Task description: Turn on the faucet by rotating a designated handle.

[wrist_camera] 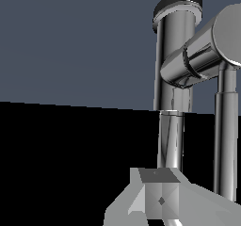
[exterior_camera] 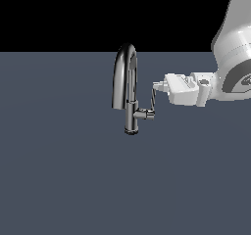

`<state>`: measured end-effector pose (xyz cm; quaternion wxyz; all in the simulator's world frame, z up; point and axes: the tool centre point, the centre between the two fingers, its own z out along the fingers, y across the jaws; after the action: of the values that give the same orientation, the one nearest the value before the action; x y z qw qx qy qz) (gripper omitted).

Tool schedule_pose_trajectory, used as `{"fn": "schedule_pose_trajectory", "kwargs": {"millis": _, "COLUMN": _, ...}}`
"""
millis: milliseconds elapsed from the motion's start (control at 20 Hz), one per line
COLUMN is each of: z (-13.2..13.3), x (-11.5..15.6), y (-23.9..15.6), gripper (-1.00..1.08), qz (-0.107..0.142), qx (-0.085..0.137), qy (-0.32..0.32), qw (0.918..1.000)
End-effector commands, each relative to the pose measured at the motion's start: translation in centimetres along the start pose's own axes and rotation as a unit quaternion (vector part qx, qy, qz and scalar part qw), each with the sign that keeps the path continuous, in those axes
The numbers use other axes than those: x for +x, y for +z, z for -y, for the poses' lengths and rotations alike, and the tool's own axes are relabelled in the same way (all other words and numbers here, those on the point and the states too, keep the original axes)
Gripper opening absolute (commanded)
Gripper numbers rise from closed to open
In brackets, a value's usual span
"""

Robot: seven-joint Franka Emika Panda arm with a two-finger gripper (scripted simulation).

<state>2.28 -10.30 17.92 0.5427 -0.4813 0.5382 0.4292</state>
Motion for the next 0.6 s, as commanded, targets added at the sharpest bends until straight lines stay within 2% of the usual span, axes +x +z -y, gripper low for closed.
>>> {"fn": "schedule_pose_trajectory", "kwargs": {"millis": 0, "z": -0.09, "x": 0.89, "y": 0.15, "gripper": -1.00, "qz": 0.010, "qx": 0.014, "qy": 0.013, "qw": 0.9998}}
{"fn": "schedule_pose_trajectory", "kwargs": {"millis": 250, "z": -0.24, "x": 1.75, "y": 0.35, "gripper": -1.00, "qz": 0.020, "qx": 0.026, "qy": 0.025, "qw": 0.9992}}
{"fn": "schedule_pose_trajectory", "kwargs": {"millis": 550, "z": -0.24, "x": 1.74, "y": 0.40, "gripper": -1.00, "qz": 0.020, "qx": 0.026, "qy": 0.024, "qw": 0.9992}}
